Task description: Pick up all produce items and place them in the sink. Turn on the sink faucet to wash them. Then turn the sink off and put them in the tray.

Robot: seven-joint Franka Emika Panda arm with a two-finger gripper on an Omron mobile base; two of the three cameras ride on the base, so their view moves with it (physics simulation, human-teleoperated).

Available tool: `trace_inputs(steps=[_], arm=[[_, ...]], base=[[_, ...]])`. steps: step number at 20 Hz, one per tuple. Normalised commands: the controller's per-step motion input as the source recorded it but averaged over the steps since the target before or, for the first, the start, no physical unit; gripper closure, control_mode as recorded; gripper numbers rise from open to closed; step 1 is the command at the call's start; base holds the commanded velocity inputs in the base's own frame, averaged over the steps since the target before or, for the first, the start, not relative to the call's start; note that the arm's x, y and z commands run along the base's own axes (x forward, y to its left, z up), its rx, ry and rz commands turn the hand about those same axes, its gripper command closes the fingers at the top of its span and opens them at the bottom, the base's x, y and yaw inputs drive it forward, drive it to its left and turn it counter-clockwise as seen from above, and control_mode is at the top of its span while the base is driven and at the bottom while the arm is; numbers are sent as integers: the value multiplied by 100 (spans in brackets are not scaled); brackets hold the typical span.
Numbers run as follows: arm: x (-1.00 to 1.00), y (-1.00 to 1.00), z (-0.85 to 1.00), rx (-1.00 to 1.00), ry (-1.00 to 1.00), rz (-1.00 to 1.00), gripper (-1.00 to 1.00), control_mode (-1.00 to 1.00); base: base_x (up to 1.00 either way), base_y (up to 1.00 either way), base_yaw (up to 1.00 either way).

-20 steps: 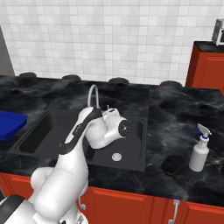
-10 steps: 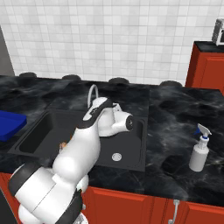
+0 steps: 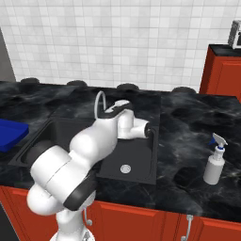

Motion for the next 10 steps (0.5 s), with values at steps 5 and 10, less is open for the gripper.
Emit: trace_inputs(steps=[5,10], arm=[[42,-8,-16,4,0,8,-100,-100],[44,-3,-19,5,0,8,-100,-100]], base=[[0,0,0],[0,0,0]])
